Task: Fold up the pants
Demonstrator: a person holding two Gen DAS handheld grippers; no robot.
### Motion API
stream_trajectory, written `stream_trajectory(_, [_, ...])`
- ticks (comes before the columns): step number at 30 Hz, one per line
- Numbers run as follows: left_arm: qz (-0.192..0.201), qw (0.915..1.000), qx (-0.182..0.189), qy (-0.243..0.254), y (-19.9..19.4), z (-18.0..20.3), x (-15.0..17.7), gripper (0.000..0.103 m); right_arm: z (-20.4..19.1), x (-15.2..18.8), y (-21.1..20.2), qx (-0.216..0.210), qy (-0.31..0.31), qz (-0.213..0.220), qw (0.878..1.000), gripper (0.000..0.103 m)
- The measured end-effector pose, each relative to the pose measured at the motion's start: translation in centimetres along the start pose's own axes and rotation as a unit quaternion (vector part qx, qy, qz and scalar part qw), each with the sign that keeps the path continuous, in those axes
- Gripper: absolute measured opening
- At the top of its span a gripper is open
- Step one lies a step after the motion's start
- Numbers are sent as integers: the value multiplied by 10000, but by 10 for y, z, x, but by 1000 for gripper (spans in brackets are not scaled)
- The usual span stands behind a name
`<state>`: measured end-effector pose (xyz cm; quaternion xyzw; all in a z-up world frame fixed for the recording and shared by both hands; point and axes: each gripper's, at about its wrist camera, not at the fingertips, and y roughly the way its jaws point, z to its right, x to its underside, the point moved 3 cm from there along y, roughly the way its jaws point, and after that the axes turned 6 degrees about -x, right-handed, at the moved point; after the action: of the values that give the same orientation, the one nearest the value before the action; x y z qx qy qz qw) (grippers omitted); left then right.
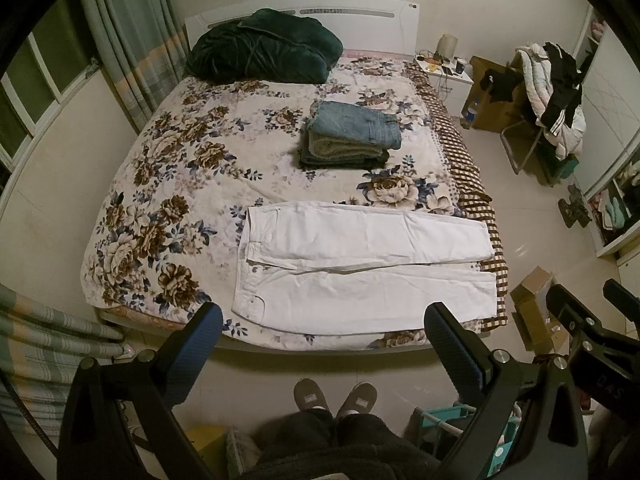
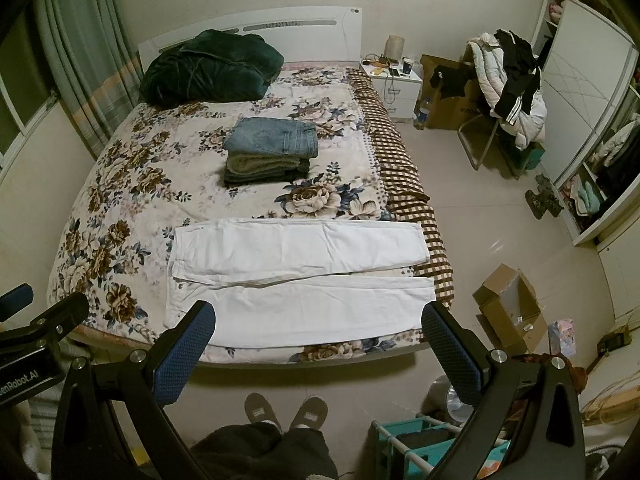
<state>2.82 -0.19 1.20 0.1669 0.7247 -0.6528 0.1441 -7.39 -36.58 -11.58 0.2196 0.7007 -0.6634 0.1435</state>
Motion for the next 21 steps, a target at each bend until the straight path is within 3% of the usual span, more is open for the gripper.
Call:
stream_trajectory(15, [20,10000,6,-4,-2,-1,-1,103,-1,-1,-3,-2,-9,10,10000,103])
stream_trajectory(21, [11,10000,-17,-25,-6,-1,-9,103,-19,-11,-23,-19,-47,-22,10000,103])
